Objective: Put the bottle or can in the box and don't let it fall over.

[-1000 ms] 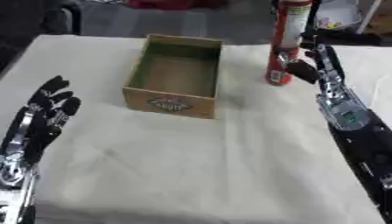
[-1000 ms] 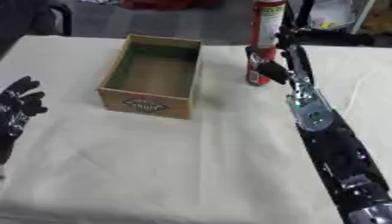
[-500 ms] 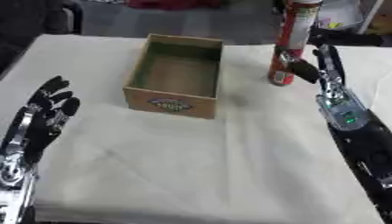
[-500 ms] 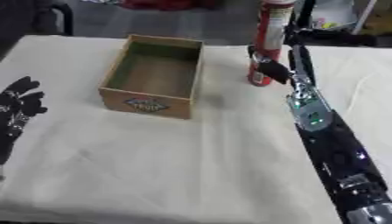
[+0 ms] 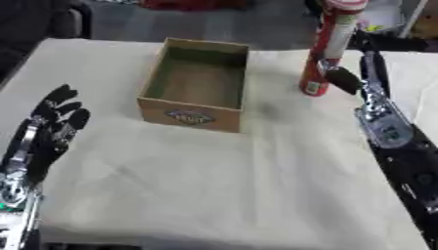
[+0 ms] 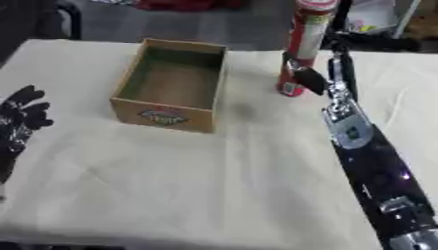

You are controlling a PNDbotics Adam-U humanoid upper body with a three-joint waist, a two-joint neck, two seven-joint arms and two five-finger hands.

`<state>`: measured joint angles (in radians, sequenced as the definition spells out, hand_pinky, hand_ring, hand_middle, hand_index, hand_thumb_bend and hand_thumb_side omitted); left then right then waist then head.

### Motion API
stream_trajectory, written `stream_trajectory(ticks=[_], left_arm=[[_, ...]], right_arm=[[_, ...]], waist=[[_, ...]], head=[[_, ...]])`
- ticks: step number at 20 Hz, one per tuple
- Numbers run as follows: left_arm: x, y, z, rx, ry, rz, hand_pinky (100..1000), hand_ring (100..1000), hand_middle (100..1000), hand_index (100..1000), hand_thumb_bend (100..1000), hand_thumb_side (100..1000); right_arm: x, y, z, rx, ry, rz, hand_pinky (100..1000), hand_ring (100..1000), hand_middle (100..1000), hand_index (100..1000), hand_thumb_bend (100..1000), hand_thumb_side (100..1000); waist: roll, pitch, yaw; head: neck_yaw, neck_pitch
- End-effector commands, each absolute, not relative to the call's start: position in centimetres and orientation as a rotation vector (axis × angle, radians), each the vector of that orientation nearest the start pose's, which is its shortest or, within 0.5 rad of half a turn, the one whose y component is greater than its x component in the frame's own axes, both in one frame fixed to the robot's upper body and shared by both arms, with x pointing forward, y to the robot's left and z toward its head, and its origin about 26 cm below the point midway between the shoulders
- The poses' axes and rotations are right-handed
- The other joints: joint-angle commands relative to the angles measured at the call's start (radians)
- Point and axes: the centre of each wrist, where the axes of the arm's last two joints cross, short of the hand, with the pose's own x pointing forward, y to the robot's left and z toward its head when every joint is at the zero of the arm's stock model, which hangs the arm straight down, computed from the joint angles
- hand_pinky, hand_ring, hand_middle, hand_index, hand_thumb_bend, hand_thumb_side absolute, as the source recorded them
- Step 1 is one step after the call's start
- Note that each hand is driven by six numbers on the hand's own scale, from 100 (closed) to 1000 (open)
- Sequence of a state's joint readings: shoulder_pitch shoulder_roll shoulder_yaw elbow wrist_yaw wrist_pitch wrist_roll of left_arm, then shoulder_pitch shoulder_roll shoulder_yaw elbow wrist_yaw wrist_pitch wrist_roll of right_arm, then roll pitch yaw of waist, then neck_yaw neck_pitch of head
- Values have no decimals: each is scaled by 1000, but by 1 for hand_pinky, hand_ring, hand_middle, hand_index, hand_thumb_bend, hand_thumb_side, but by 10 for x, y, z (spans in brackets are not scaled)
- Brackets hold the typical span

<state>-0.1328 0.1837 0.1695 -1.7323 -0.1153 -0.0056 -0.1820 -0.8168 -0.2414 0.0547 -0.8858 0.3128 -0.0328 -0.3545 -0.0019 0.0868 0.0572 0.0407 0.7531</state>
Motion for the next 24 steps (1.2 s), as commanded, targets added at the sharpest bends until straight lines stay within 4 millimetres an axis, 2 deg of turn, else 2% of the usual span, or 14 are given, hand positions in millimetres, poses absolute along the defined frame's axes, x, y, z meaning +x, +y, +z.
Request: stream_trajectory(ticks=[1,11,24], left_arm=[[303,312,92,237,-1858,-309,764,883,878,963,708,662],[304,312,94,234,-1864,-315,765,883,877,963,709,663],[306,310,98,228,-1877,-329,765,883,877,963,711,662]], right_arm=[[470,-242,120,-684,-1810,271,996,1000,1000,1000,471,412],[473,-242,111,-604,-1776,239,993,1000,1000,1000,518,328],[478,-241,112,-545,-1766,233,996,1000,999,1000,522,333]], waist=[[15,0,0],[19,7,14],[16,17,35]], head=[[0,-11],[-7,-12],[-20,-22]])
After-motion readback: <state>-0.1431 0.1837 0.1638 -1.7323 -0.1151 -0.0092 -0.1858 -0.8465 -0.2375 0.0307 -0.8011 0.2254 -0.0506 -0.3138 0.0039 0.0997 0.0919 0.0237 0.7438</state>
